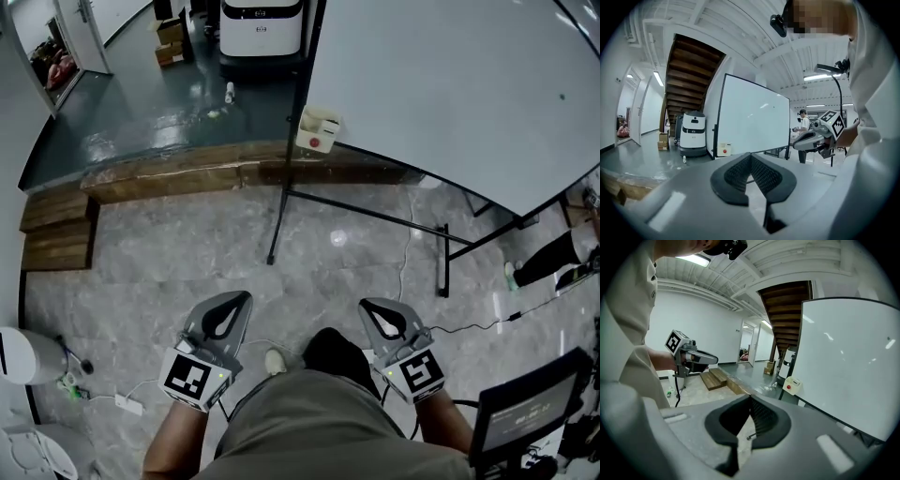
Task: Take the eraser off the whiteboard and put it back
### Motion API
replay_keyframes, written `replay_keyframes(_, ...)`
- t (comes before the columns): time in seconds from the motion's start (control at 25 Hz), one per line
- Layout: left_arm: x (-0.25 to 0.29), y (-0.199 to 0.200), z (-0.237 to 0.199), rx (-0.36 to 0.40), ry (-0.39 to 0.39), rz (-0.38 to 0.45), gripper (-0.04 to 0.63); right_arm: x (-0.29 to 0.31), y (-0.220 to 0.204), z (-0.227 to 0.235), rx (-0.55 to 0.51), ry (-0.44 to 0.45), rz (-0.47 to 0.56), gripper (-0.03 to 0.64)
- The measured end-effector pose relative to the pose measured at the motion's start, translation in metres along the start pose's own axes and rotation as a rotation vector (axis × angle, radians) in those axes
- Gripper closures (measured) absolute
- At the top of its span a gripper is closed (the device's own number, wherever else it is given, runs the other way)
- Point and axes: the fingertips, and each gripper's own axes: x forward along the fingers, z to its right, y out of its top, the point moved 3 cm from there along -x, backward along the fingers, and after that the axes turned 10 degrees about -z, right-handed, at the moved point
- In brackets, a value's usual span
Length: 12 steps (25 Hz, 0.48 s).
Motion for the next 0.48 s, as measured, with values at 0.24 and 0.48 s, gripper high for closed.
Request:
replay_keyframes(0.24,-0.016,-0.009,0.039,0.012,-0.068,-0.016,0.589,-0.027,-0.005,-0.016,-0.014,0.001,0.021,0.615)
replay_keyframes(0.48,-0.021,0.001,0.103,0.055,-0.113,-0.029,0.589,-0.085,-0.030,-0.015,0.014,-0.022,0.066,0.614)
